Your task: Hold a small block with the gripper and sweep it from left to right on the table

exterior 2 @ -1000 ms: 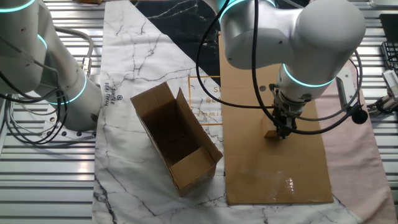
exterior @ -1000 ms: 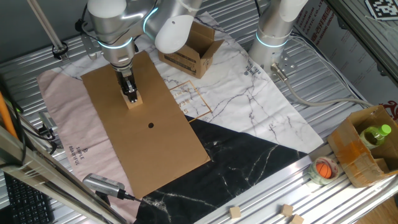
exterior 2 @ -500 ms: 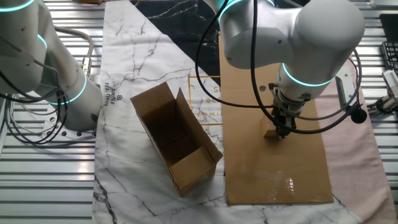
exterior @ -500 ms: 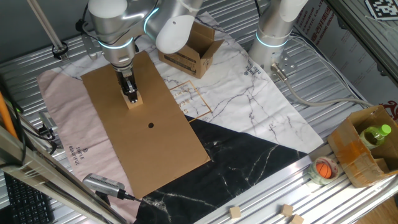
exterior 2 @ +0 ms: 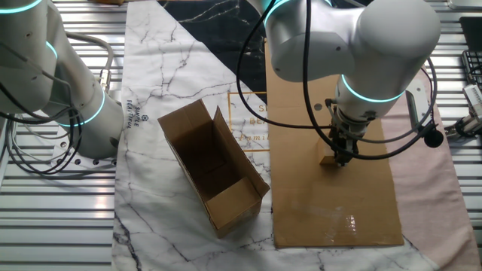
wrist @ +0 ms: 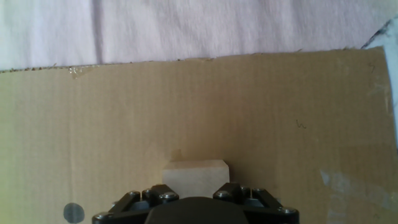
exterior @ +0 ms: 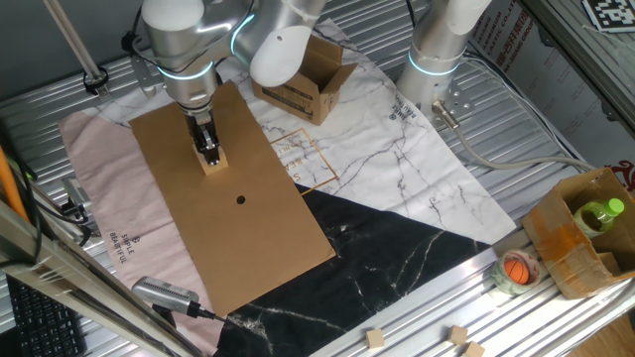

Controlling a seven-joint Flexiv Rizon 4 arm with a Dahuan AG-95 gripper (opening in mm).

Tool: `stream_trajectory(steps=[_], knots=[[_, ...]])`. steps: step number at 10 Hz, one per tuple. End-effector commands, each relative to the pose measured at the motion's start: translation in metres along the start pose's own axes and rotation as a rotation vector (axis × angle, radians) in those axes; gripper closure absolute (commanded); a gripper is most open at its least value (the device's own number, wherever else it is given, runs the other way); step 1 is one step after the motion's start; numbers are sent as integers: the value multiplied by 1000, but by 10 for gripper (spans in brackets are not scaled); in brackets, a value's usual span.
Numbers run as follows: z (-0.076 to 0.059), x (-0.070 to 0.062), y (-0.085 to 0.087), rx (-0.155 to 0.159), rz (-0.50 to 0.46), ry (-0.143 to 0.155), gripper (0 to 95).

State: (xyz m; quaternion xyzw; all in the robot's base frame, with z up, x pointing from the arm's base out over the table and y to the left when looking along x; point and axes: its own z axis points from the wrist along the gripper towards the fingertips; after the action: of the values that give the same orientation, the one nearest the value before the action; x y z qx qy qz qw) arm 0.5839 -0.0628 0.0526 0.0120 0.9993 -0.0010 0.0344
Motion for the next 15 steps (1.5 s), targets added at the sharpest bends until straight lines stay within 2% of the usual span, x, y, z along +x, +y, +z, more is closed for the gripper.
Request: stream_trajectory(steps=[1, 15], knots=[[0, 0, 0, -1, 0, 0, 570], [0, 0, 6, 0, 10, -3, 570]])
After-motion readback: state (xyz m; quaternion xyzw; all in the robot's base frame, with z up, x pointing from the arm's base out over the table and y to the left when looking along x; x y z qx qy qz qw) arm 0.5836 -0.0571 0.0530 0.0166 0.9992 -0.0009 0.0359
